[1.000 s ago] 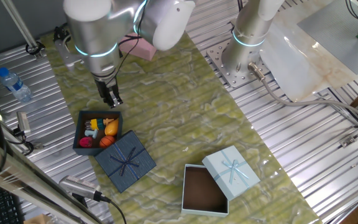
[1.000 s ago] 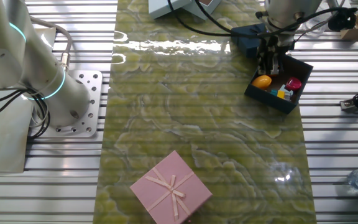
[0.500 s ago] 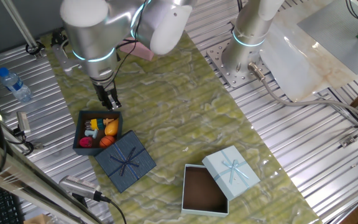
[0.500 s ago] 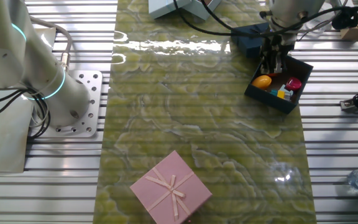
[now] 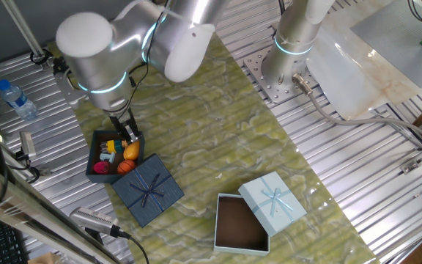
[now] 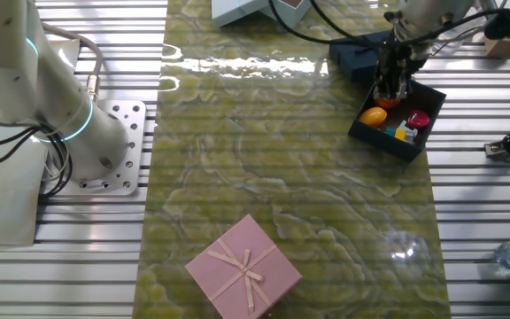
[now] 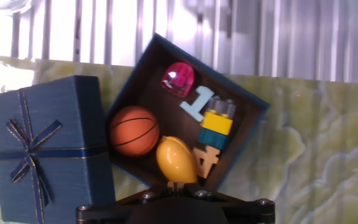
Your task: Take everything out of the gift box
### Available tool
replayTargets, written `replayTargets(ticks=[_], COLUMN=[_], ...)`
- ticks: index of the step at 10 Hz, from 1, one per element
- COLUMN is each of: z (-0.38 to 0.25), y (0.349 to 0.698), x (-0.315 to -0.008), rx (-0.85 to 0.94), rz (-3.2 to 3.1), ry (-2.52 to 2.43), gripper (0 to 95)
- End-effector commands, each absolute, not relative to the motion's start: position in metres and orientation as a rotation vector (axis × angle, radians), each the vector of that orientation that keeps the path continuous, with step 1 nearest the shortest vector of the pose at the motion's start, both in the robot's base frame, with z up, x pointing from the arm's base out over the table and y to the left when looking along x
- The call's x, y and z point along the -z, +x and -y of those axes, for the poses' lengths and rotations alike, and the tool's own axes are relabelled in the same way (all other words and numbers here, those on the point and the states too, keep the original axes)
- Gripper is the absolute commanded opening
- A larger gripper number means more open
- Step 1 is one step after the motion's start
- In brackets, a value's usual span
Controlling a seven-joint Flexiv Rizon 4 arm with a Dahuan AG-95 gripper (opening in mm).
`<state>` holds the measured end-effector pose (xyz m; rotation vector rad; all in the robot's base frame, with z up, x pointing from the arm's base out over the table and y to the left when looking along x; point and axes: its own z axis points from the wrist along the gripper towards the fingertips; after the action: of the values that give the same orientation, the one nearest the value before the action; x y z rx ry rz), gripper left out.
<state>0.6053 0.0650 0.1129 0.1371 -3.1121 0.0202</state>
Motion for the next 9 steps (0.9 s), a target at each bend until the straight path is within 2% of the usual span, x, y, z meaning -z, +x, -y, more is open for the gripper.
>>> replayTargets(ticks=[1, 9], z=[-0.067, -0.06], y=[0.605, 0.614], x=[-0.111, -0.093], rx=[-0.008, 0.035], rz=[3.114, 3.125], ry=[0.142, 0.188], gripper=[0.0, 0.0])
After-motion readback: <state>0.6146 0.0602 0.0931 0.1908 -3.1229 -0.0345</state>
